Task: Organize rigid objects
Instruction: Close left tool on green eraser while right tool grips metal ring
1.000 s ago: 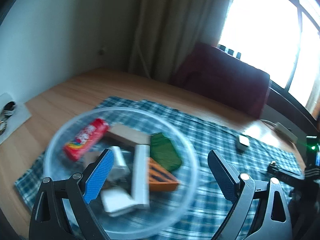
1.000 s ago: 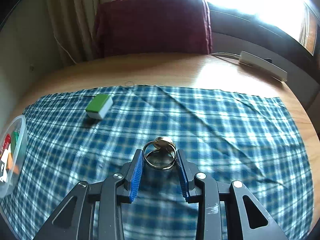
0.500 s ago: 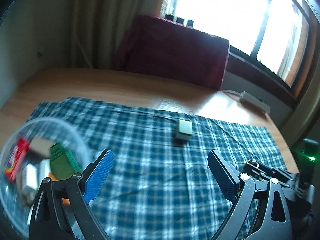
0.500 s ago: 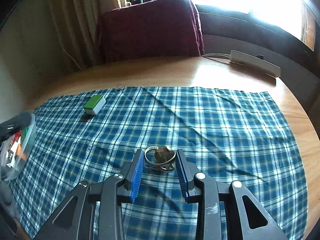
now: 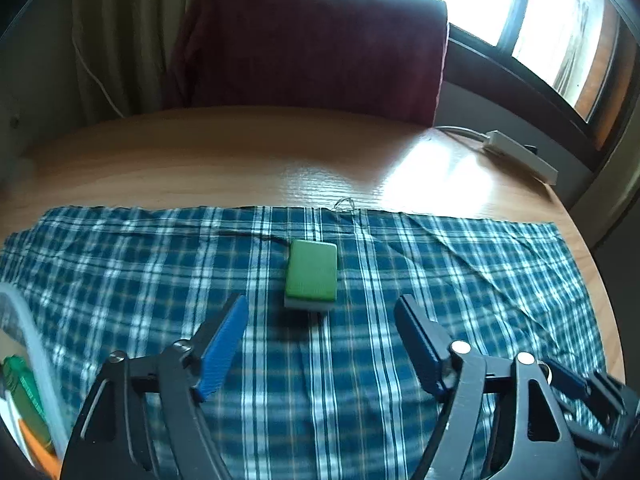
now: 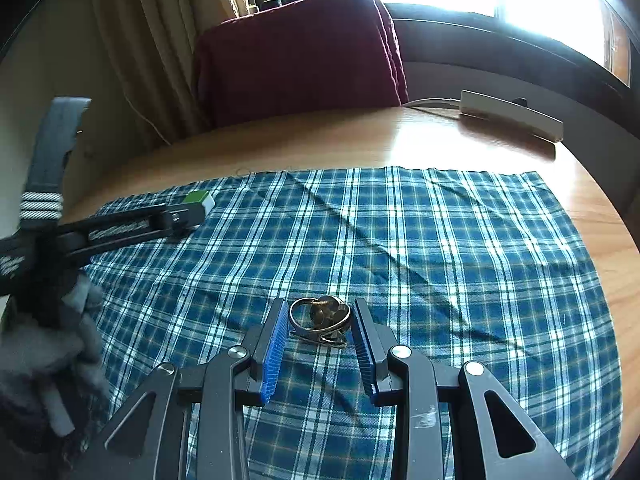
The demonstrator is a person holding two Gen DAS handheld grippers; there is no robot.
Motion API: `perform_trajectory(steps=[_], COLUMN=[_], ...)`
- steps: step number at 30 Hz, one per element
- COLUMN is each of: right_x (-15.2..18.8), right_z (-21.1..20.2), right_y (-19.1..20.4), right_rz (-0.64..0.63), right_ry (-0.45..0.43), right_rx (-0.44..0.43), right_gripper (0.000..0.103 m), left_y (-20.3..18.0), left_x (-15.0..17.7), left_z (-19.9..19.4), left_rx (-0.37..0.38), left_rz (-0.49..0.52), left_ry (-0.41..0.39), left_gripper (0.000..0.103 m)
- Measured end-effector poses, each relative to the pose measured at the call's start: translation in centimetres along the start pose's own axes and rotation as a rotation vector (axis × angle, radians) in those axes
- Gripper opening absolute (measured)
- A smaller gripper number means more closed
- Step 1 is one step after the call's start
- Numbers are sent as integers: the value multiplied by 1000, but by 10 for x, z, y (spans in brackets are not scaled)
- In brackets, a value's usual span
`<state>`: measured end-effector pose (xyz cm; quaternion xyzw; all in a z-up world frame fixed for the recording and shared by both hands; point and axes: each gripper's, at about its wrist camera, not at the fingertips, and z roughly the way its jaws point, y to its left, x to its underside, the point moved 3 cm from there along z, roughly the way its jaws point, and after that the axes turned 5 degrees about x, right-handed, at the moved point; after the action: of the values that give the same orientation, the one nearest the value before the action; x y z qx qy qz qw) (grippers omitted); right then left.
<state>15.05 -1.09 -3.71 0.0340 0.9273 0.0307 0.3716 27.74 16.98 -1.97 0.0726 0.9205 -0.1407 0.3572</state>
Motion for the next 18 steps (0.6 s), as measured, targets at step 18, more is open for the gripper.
perform_trajectory(steps=[18], right_x=[0], right_z=[3], right_y=[-1], right_rz=[2], right_ry=[3], right_rx=[0], right_gripper=[34], left_y=[-2], left_x=[-11], left_z=[32], left_rx=[-13], left_rz=[39], left_ry=[-3], left_gripper=[30])
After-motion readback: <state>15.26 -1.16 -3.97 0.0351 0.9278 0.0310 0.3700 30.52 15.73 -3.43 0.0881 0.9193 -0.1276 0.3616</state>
